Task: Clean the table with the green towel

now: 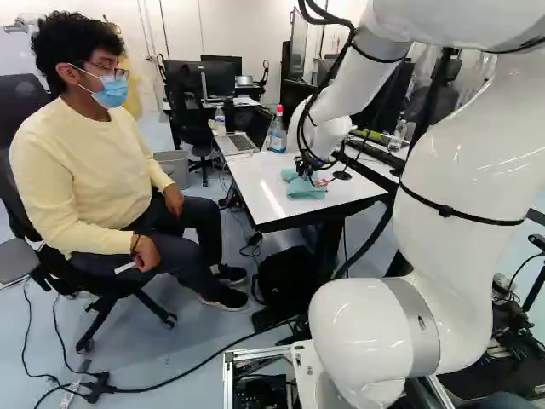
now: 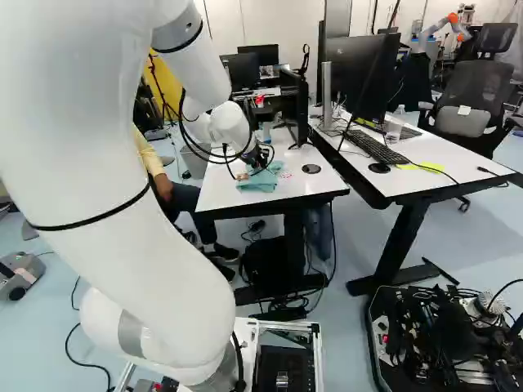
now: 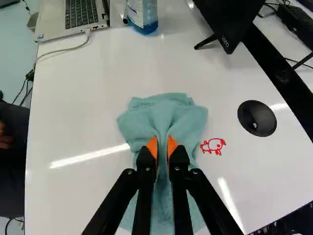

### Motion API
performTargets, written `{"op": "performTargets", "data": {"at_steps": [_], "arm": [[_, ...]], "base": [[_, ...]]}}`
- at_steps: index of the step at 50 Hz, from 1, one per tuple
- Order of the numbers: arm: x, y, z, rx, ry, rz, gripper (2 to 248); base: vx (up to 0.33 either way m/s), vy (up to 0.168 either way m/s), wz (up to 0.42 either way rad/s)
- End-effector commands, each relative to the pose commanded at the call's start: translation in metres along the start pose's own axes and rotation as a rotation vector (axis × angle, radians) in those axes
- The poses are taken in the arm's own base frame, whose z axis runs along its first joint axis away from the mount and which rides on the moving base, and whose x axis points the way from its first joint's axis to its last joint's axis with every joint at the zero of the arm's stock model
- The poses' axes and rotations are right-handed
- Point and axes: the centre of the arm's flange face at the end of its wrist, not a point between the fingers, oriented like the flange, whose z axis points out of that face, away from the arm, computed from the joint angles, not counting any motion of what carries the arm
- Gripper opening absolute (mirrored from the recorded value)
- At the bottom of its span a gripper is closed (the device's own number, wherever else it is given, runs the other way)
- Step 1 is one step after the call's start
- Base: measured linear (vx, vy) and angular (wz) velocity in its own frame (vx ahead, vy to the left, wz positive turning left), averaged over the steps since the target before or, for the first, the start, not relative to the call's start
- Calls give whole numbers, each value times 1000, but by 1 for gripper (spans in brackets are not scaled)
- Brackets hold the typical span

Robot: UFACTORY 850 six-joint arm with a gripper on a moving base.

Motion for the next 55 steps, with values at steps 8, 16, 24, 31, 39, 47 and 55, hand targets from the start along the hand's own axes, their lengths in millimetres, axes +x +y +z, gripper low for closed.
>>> {"op": "performTargets", "data": {"at_steps": [8,16,24,31,39,47,55], "arm": [[-2,0,4,0,-8,0,44],[-2,0,4,0,-9,0,44],[-2,0,5,0,-14,0,44],[-3,0,5,0,-24,0,44],[-4,0,4,0,-38,0,44],[-6,0,4,0,-53,0,44],[-7,0,4,0,-69,0,44]], "base": [[0,0,0],[0,0,0],[0,0,0],[0,0,0],[0,0,0],[0,0,0],[0,0,0]]}}
